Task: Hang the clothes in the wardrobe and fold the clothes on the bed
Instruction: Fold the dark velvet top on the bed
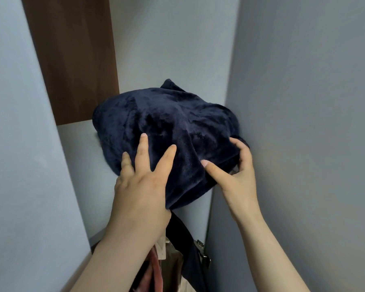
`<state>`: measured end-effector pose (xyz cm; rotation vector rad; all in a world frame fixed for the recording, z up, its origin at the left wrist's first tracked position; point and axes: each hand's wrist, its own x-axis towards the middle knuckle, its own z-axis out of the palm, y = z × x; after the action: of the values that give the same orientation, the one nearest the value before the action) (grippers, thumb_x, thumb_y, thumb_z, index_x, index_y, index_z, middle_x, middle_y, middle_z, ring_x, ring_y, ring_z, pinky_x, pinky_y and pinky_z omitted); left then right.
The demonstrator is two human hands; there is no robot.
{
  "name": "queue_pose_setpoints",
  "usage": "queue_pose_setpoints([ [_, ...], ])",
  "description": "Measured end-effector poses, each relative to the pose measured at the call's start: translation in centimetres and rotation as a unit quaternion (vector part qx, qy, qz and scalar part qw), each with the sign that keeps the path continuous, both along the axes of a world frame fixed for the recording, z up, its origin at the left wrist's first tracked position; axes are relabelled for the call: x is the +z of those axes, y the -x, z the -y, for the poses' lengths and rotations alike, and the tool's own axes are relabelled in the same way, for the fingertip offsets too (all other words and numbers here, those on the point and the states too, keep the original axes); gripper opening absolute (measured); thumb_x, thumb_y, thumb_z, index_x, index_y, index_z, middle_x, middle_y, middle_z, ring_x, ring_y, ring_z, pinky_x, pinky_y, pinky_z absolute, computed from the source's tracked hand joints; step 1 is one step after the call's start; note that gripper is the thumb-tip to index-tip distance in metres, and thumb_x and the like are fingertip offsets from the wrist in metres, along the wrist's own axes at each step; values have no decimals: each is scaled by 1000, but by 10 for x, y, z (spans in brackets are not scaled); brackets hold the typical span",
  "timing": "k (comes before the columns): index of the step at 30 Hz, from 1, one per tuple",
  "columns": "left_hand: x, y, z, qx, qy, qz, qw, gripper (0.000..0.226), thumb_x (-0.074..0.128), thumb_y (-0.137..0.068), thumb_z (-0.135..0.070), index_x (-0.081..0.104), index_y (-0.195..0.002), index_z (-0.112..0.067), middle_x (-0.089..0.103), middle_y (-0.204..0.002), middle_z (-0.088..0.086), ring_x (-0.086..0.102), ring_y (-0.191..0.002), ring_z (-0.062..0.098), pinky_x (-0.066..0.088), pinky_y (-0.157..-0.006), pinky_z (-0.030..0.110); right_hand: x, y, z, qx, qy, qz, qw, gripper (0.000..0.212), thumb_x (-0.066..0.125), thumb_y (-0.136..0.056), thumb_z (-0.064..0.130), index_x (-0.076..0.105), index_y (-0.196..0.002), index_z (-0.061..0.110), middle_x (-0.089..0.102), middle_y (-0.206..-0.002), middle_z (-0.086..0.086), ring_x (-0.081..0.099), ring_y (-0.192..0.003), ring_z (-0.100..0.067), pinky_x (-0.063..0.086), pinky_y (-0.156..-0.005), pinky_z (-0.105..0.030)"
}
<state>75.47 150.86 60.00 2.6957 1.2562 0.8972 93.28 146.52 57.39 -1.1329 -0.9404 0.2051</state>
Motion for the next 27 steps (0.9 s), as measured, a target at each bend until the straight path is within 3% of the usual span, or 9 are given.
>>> queue_pose_setpoints([
  [3,1,-5,-4,9,15,51,999,102,73,-80,-26,-2,-144,-51,-24,-155,-13,-1,-146,35,24,-115,45,16,-4,-11,-1,22,27,999,68,85,-67,35,50,-125,42,54,-132,13,53,-123,-11,48,-101,-40],
  [7,18,-13,-21,37,101,120,987,85,68,-81,-21,20,-148,-44,-10,-159,-13,2,-147,29,23,-117,45,38,-11,-42,18,83,50,995,67,83,-67,38,49,-124,42,53,-128,6,56,-114,-10,53,-95,-39],
  [10,31,-16,-35,99,134,158,973,75,63,-84,-14,30,-146,-39,-1,-161,-8,11,-146,29,25,-115,48,44,-13,-74,24,151,74,986,70,83,-68,38,47,-128,36,52,-129,3,55,-114,-13,50,-98,-39],
  [13,28,-19,-37,144,121,121,975,80,66,-85,-23,20,-149,-40,-3,-161,-5,5,-147,29,17,-116,52,46,-12,-103,21,189,100,977,73,81,-72,37,44,-134,28,50,-133,-2,50,-120,-18,44,-104,-40],
  [17,14,-20,-30,131,102,87,982,82,57,-89,-48,5,-151,-38,-9,-161,-3,1,-147,30,15,-118,46,56,-17,-117,30,243,136,960,75,78,-76,36,42,-141,24,45,-140,-6,46,-128,-21,40,-108,-38],
  [19,10,-20,-30,136,91,65,984,80,50,-92,-51,-2,-151,-37,-14,-160,-2,1,-147,31,14,-118,44,56,-19,-109,23,253,174,951,78,75,-77,38,38,-145,31,27,-152,-7,35,-137,-21,33,-112,-32],
  [22,8,-21,-30,136,96,63,984,76,46,-95,-47,-5,-151,-37,-17,-160,-2,-1,-147,30,13,-120,43,51,-18,-88,44,210,238,947,80,74,-73,49,36,-143,47,-4,-161,9,4,-149,-11,18,-117,-34],
  [24,8,-22,-31,139,98,61,984,75,45,-96,-45,-5,-151,-37,-18,-159,-3,-2,-147,30,12,-120,42,52,-16,-80,114,209,251,938,76,76,-66,58,44,-135,53,2,-161,15,-2,-148,-4,12,-120,-37],
  [27,7,-22,-31,142,98,61,983,74,45,-97,-44,-5,-151,-37,-18,-159,-4,-3,-148,30,13,-120,41,55,-16,-84,139,248,273,919,68,80,-69,49,51,-131,51,12,-161,11,0,-148,-3,13,-121,-44],
])
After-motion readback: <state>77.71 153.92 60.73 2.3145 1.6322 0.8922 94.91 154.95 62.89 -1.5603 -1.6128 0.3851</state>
